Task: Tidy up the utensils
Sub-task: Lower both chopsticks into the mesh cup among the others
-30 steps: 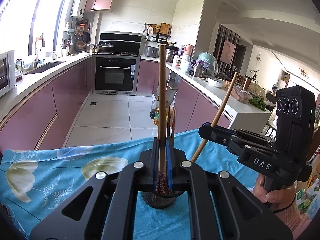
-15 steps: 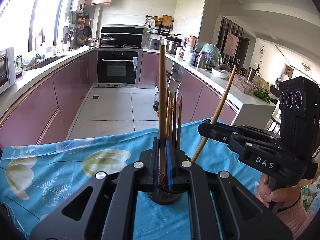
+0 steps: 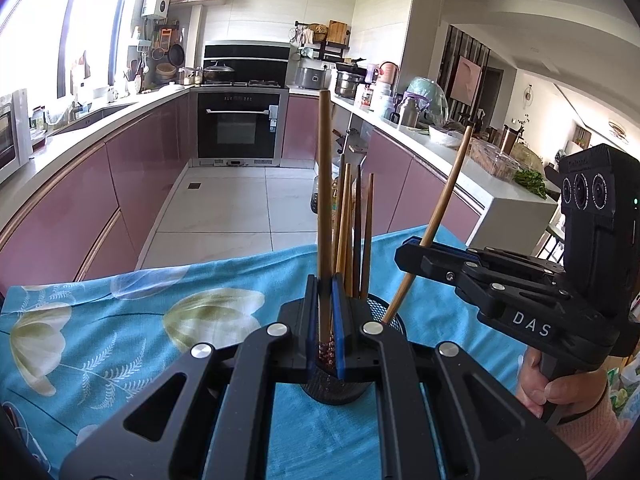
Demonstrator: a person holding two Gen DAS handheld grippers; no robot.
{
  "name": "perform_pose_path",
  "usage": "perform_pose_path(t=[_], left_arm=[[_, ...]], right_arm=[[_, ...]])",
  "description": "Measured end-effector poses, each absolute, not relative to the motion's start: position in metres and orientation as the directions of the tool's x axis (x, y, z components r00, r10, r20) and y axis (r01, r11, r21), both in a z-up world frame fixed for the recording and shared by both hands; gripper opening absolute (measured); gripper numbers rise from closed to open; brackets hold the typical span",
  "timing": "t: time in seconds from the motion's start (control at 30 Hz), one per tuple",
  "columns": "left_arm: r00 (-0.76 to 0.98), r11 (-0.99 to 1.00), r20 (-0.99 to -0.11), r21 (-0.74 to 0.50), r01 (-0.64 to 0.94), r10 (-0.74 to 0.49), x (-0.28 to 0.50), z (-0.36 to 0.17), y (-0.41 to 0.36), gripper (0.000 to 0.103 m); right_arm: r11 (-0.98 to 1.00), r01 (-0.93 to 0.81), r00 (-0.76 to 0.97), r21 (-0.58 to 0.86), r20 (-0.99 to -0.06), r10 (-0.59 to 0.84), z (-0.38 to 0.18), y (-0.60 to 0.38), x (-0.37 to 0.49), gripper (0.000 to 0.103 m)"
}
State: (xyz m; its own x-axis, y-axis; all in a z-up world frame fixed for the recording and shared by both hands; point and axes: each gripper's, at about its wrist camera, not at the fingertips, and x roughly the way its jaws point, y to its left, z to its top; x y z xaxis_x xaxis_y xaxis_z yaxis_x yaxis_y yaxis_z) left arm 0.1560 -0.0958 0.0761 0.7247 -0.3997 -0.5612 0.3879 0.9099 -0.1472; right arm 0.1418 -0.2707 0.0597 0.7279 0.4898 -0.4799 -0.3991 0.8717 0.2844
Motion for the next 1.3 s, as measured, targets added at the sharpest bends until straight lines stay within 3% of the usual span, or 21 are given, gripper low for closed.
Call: perform_pose_path(t=[1.3], left_arm=[[0.674,0.916,-0.641,-0.123,0.383,-0.368,0.189,0.036,-0.103,0.008]], right_arm=[[0.873,-0.352,0.693,0.339,-0.533,0.486,0.031,-0.274,0.166,0.006]])
